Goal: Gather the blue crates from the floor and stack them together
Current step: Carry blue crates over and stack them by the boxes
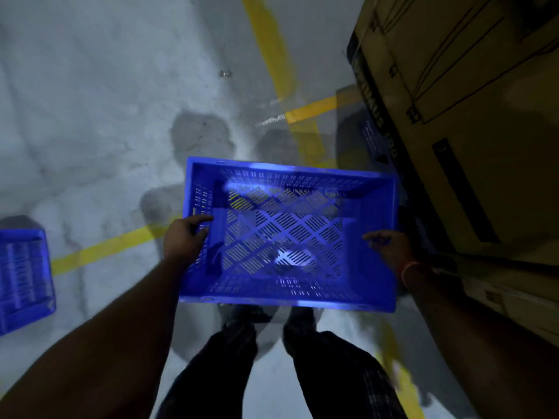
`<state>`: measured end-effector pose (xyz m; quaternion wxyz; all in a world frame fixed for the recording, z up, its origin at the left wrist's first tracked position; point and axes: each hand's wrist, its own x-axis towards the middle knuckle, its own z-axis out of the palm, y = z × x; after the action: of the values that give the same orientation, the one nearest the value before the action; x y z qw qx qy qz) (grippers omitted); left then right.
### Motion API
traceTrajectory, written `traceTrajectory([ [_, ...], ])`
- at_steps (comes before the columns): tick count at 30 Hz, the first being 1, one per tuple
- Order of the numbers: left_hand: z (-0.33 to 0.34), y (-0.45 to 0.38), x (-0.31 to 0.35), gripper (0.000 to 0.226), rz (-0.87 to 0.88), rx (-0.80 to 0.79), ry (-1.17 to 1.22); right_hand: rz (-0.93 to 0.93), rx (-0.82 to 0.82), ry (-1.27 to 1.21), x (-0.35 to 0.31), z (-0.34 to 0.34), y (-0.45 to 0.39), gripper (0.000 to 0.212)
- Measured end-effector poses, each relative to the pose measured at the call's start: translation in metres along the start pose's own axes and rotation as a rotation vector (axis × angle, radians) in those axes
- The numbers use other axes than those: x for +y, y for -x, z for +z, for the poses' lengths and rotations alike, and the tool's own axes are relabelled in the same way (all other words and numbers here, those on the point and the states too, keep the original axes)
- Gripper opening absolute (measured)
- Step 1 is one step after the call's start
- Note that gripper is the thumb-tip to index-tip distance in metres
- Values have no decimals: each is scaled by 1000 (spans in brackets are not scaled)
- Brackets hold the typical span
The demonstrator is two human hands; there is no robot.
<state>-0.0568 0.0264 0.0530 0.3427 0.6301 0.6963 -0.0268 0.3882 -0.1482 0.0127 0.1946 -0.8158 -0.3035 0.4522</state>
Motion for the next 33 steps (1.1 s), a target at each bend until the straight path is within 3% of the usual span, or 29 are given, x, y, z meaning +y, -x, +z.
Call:
traceTrajectory([
  [7, -132, 140, 50, 19, 83, -19, -34, -9, 53, -22, -54, -65, 170, 27],
  [13, -191, 220, 75, 21, 211, -30, -50, 21, 200, -99, -65, -84, 295, 26],
  [25, -202, 363, 74, 20, 525, -96, -59, 243, 570, -188, -2, -66, 572, 17],
  [33, -155, 489, 80, 23, 738, -188, -130, 406, 723, -302, 98, -18, 742, 22],
])
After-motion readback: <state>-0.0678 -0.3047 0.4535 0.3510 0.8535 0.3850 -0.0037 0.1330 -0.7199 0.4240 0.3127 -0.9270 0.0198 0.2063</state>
